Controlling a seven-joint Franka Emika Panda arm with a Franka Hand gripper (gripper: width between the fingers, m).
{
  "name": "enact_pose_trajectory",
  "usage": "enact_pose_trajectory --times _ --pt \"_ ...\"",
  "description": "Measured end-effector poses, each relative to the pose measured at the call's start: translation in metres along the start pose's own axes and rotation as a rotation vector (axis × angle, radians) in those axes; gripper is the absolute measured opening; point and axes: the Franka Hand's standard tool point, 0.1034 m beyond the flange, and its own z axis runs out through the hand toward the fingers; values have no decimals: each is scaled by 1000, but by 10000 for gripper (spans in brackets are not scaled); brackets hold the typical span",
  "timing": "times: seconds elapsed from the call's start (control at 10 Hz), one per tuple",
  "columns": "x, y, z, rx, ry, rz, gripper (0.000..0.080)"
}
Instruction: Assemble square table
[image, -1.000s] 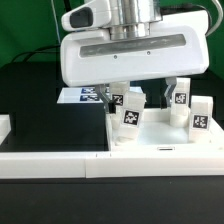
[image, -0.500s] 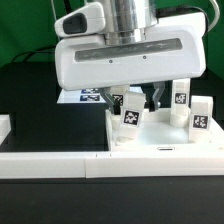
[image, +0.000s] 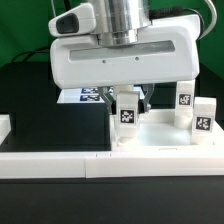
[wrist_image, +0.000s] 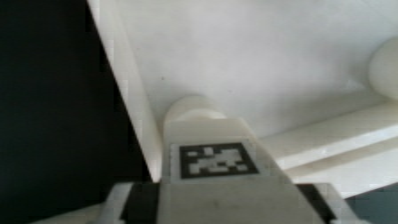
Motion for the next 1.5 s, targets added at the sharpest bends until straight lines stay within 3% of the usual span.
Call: enact_pose_trajectory --times 0.1,0.3,0.5,0.6,0.7,0.9,1.0,1.1,1.3,1.4,1.5 --pt "0 0 1 0 1 43 295" --pt "4 2 4 7 15 449 294" --pt "-1 -2 7 36 -15 852 294" --pt "-2 -2 10 60 -31 995 294" --pt "-2 -3 10 66 -36 1046 294" --pt "-2 -4 11 65 -36 1028 295" --pt "-2 -3 10 65 -31 945 493" --pt "-1 -1 9 66 -23 776 620" --pt "2 1 4 63 -6 452 640" --pt "1 -2 3 35 5 277 640" --pt "1 -1 4 36 6 233 648"
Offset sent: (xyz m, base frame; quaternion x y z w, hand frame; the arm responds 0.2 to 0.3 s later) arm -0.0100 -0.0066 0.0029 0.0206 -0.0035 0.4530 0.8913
